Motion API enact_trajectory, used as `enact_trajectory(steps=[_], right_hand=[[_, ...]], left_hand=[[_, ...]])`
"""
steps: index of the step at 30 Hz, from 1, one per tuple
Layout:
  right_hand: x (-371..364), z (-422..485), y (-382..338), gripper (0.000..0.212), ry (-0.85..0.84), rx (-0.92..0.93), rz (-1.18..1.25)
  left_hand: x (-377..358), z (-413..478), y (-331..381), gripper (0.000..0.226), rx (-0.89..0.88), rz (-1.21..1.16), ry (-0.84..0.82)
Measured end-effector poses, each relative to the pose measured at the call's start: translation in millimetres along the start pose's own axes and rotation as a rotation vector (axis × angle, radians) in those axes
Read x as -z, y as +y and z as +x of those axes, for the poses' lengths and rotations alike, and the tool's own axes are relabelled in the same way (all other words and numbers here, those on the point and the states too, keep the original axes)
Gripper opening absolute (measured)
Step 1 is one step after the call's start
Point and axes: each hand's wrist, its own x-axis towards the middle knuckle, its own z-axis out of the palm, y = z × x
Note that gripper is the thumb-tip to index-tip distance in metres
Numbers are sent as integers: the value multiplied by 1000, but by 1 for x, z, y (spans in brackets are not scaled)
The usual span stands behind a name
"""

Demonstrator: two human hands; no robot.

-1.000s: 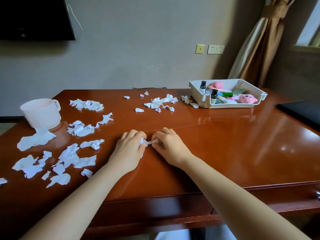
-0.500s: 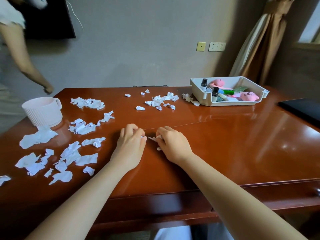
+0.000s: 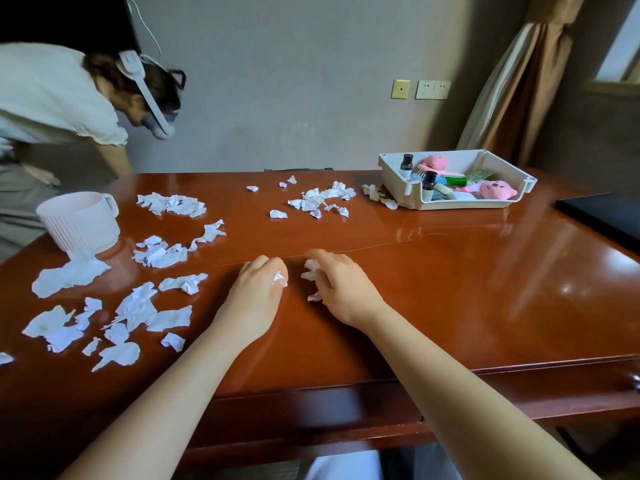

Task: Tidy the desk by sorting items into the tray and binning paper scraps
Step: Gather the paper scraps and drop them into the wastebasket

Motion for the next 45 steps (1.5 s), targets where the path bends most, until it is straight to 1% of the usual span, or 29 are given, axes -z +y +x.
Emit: enact_trajectory(steps=[2, 6, 10, 12, 17, 20, 24, 26, 29, 31, 33, 36, 38, 41, 43, 45], right_hand=[[-2, -1, 0, 32, -27, 39, -27], [-4, -2, -2, 36, -59, 54, -44], [-3, -4, -2, 19, 2, 98, 12], [-3, -5, -2, 12, 30, 122, 19], [-3, -8, -4, 14, 105, 110, -109], [-3, -10, -3, 15, 106, 76, -80], [5, -11, -2, 16, 122, 24, 23], [15, -15, 1, 16, 156, -5, 72], [38, -28, 10, 17, 219, -67, 113], [59, -40, 19, 18, 252, -110, 167], [81, -54, 29, 26, 282, -153, 200], [108, -80, 55, 23, 312, -231, 235], [123, -101, 74, 25, 341, -286, 234], [141, -140, 98, 24, 392, -362, 240], [150, -167, 111, 24, 423, -409, 265], [156, -193, 124, 29, 456, -460, 283]], left_hand=[[1, 1, 1, 19, -11, -17, -4], [3, 0, 4, 18, -12, -10, -22], [7, -2, 5, 14, -55, 25, -33], [8, -3, 6, 18, -64, 5, -16], [10, -1, 6, 29, 3, -191, 114], [14, -3, 11, 39, 71, -288, 161], [18, -1, 30, 33, 142, -421, 145], [20, 2, 45, 32, 133, -491, 101], [24, 2, 77, 30, 95, -639, -23], [25, -2, 101, 30, 31, -737, -105], [24, -7, 126, 31, -42, -817, -169], [17, -12, 161, 33, -102, -919, -237], [6, -15, 184, 36, -99, -1003, -289], [-16, -24, 219, 41, -81, -1145, -393], [-32, -32, 242, 43, -75, -1195, -468], [-50, -42, 264, 44, -79, -1213, -543]])
